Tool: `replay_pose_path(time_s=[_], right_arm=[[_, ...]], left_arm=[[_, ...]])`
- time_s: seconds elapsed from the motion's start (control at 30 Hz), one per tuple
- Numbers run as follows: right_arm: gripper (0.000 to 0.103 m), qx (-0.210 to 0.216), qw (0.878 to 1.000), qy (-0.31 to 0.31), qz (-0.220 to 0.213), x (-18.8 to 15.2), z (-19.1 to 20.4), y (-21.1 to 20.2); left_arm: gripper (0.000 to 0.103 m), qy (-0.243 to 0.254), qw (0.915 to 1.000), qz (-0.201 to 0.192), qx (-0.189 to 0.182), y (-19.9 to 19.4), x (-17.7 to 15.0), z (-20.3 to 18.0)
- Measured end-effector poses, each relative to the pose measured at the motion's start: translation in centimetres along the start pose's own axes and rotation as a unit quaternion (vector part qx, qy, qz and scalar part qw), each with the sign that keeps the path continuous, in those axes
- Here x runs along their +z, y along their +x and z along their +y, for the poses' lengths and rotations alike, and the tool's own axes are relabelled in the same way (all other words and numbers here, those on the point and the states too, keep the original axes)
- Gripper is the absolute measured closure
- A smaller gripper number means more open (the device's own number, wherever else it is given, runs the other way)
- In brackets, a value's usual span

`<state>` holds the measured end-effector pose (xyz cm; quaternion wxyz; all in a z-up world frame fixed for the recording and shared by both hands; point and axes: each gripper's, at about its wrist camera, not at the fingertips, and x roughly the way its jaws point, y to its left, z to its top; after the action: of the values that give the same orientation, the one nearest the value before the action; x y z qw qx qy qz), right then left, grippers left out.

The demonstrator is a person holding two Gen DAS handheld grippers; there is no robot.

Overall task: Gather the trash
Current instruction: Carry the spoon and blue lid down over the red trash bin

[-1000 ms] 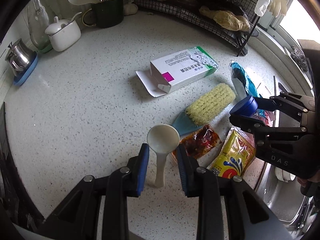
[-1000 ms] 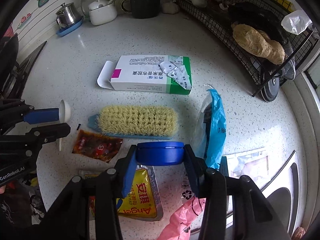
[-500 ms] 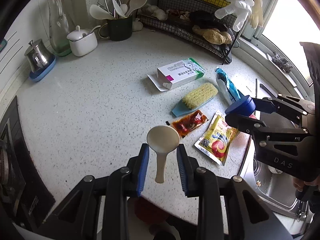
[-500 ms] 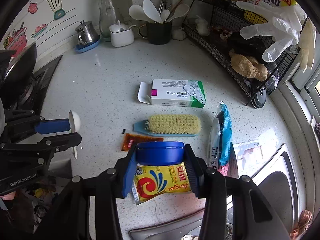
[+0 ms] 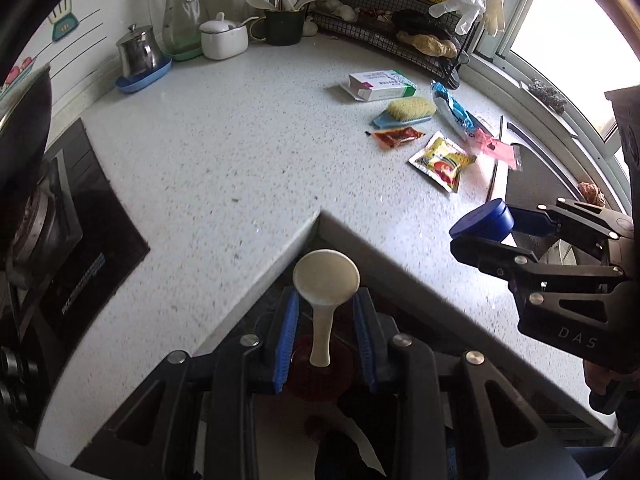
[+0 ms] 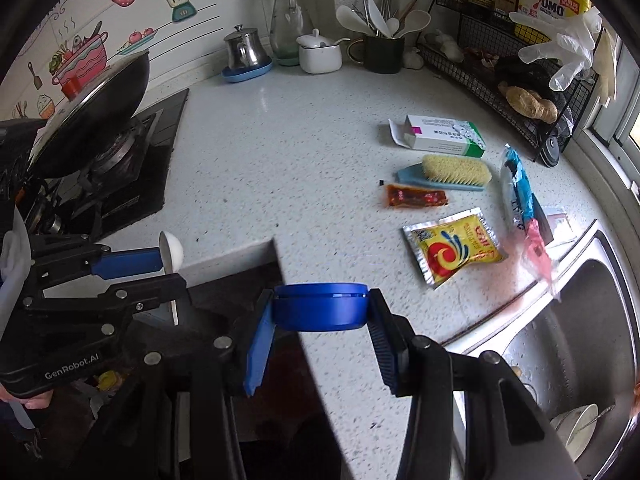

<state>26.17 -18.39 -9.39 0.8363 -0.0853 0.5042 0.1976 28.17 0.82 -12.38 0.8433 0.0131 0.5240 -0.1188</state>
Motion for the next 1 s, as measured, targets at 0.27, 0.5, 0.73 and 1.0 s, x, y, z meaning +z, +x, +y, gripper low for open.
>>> replay_pose_path(time_s=[0.27, 0.5, 0.73, 1.0], right_arm=[[0.060, 0.006, 1.000, -0.006, 0.024, -5.8, 4.9, 0.1], [0.060, 0.015, 0.998, -0.002, 0.056, -9.9, 7.4, 3.0], [0.060, 0.035, 0.997, 0.000, 0.073, -13.3, 7.9, 8.2], [0.060, 0.017, 0.996, 0.006, 0.090, -18.0, 6.5, 18.5]], left_arm=[[0.077, -0.023, 0.9990, 0.037, -0.003, -0.1, -8.2, 2.2], [0.077, -0.048, 0.9956, 0.079, -0.015, 2.5, -13.4, 3.7], [0.077, -0.056, 0.9916, 0.116, -0.017, 8.6, -16.8, 5.4], [0.077, -0.052, 0.9871, 0.146, -0.040, 20.7, -20.9, 7.3]])
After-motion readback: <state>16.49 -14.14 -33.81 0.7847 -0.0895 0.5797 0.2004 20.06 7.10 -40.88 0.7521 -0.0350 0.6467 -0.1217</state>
